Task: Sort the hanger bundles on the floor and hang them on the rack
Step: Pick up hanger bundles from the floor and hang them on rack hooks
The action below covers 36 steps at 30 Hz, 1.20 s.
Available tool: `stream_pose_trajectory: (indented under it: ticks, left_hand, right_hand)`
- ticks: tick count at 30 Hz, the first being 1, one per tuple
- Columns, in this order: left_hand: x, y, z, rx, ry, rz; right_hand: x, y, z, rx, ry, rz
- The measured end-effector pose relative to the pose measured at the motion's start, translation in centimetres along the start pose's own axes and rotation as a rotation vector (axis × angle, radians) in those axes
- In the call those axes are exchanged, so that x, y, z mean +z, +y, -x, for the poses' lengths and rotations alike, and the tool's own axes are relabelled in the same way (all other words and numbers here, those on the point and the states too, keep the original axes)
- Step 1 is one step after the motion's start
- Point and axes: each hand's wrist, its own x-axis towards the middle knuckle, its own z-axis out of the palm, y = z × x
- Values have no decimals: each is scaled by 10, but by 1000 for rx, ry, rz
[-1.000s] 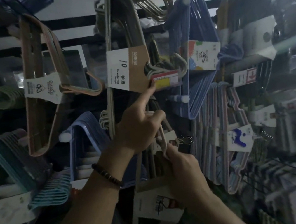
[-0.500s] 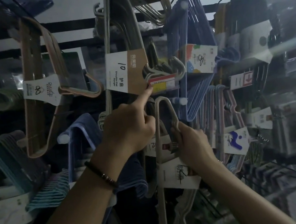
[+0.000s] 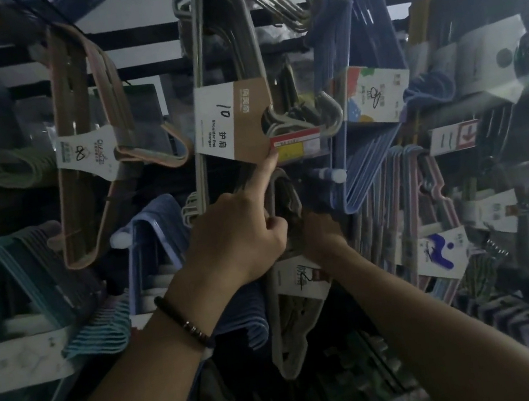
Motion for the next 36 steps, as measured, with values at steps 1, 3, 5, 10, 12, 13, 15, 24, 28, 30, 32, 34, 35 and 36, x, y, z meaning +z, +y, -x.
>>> stream_pose_trajectory:
  ticks: [1, 3, 5, 10, 12, 13, 15, 24, 28, 30, 32, 34, 35, 36]
  left_hand:
    - [1, -1, 1, -1, 0, 10]
    - [3, -4, 5, 4, -33, 37]
    - [2, -11, 12, 0, -86, 57]
    - [0, -43, 67, -63, -124, 94]
    - [0, -61, 105, -124, -215, 112]
    - [-1, -70, 125, -161, -267, 111]
    - [1, -88, 166, -248, -363, 78]
    - [40, -134, 418, -980, -597, 50]
    - [41, -78, 573, -1433, -582, 41]
    - [45, -31, 640, -1688, -512, 38]
    - [53, 22, 700, -1930, -456, 54]
    - [68, 79, 747, -2140, -421, 91]
    - [76, 107, 765, -2223, -406, 106]
    - [86, 136, 782, -2289, -394, 121]
  right_hand:
    - [2, -2, -4, 34, -15, -33]
    - [5, -4, -8, 93, -41, -53]
    - [6, -3, -2, 122, -57, -17]
    - [9, -10, 82, -4, 220, -131]
    - [20, -21, 132, -111, 272, -211]
    - [28, -29, 156, -179, 268, -254]
    - [51, -43, 191, -318, 174, -285]
    - [205, -102, 301, -733, -894, -178]
    - [261, -105, 399, -907, -1309, -203]
    - [284, -94, 456, -967, -1490, -173]
    - [306, -75, 514, -982, -1631, -105]
    - [322, -50, 568, -1005, -1771, -2]
    - [326, -38, 592, -1028, -1831, 43]
    - [328, -27, 614, -1043, -1891, 86]
